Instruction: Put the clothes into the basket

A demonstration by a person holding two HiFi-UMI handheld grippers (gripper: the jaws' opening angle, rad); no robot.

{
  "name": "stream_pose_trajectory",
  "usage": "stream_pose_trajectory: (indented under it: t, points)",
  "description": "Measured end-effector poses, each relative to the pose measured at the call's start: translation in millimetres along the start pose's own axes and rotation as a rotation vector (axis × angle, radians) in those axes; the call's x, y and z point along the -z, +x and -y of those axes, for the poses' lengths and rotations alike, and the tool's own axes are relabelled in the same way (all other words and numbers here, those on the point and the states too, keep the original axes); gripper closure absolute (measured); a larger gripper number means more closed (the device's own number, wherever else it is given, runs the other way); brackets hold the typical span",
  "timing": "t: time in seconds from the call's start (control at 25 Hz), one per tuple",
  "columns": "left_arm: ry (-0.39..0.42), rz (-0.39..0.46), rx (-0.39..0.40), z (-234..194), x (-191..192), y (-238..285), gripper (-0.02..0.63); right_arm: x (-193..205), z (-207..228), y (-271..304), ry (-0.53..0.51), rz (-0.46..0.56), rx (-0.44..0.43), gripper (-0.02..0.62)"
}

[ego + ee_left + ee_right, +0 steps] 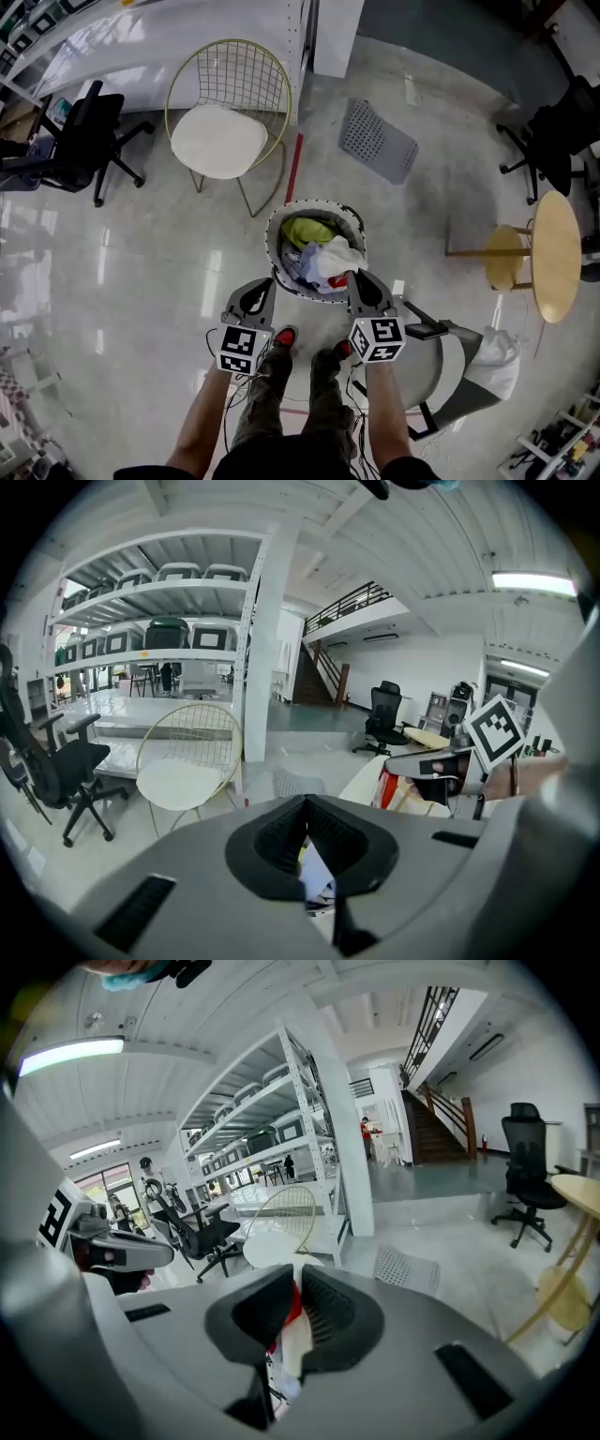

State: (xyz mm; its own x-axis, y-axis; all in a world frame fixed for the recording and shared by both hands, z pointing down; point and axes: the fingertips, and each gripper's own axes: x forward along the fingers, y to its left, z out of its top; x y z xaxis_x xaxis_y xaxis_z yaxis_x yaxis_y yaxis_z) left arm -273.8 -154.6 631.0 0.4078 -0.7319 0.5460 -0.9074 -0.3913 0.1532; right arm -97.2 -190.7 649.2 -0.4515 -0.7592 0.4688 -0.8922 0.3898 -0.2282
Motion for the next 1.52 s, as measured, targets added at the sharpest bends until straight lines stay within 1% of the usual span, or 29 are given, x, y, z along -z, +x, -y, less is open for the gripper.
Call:
stream_pose_trajectory:
  t: [0.16,0.32,0.48,0.6,0.8,1.04,1.08,1.12,1.16,1.2,1.28,1.4,1.52]
  points:
    - [-0.019,-0.038,-0.002,0,26,16,0.600,34,10,15,0.029,-0.049,0.004,0.549]
    - [-0.020,-0.072,0.003,4,51,32,0.600,70,19,30,0.034,-0.098,0.001,0.549]
    - [-0.024,-0.097,0.011,6,72,45,0.600,102,25,41,0.044,-0.130,-0.001,0.549]
    - [-0.042,-0.113,0.009,6,87,51,0.600,122,30,50,0.057,-0.153,0.007,0.549]
    - [-0.053,-0.143,0.010,5,107,56,0.599,141,37,59,0.048,-0.172,0.025,0.549]
    - [-0.049,-0.157,-0.006,-4,112,56,0.600,160,39,64,0.077,-0.214,0.014,0.548]
    - [-0.050,-0.158,-0.006,-4,111,55,0.600,163,39,64,0.085,-0.224,0.007,0.543]
    - [-0.051,-0.159,-0.006,-4,110,55,0.598,166,38,64,0.093,-0.232,-0.001,0.516]
    - [-0.052,-0.159,-0.006,-3,110,55,0.600,167,37,63,0.100,-0.236,-0.008,0.466]
    - [-0.051,-0.160,-0.007,-2,110,55,0.599,168,37,63,0.105,-0.236,-0.012,0.440]
    - [-0.048,-0.160,-0.005,1,110,55,0.600,167,35,62,0.098,-0.233,-0.015,0.409]
    - [-0.038,-0.159,0.010,9,106,55,0.600,163,31,57,0.079,-0.227,-0.026,0.393]
    - [-0.027,-0.151,0.018,17,101,54,0.600,156,31,48,0.077,-0.207,-0.020,0.388]
